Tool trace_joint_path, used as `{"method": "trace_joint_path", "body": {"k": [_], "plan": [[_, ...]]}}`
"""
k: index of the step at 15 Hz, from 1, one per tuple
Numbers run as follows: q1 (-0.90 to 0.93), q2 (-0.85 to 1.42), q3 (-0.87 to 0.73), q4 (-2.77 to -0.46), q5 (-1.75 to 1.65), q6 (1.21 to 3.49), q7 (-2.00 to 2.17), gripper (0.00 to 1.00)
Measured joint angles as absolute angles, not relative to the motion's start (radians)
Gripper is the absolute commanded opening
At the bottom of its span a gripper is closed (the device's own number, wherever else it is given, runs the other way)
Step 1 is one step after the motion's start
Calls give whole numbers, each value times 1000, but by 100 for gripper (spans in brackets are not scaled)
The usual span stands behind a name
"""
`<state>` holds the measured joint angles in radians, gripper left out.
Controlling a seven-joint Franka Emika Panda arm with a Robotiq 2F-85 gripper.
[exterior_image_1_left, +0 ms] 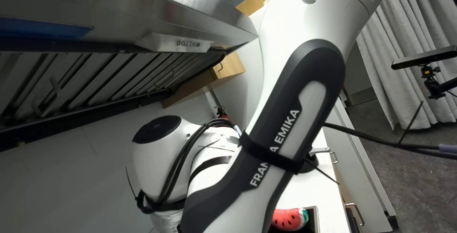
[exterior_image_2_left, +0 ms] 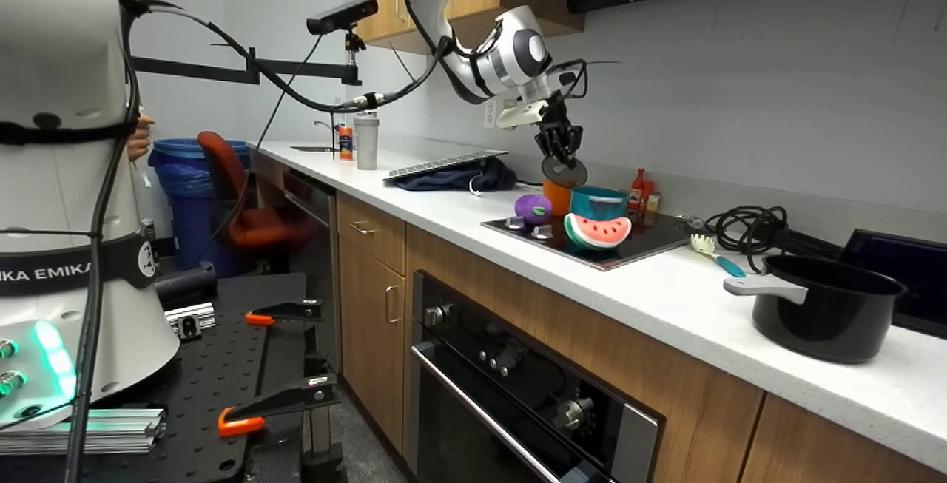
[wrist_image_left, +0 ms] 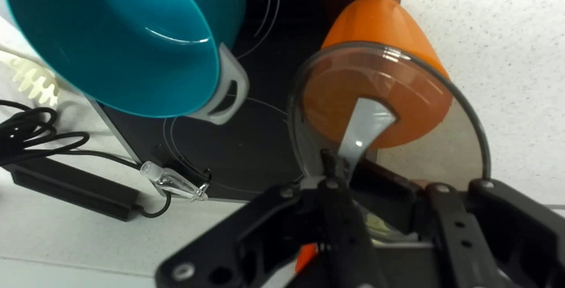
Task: Put the watermelon plush on the table and close the pot with the lid on the other pot
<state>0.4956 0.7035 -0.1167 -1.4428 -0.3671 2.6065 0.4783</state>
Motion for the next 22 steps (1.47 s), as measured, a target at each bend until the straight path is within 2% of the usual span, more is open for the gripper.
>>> {"method": "trace_joint_path", "body": {"k": [16, 22], "plan": [[513, 645, -278, -1465, -561, 2610, 575, 3], [493, 645, -287, -1524, -623, 2609, 575, 3]]}}
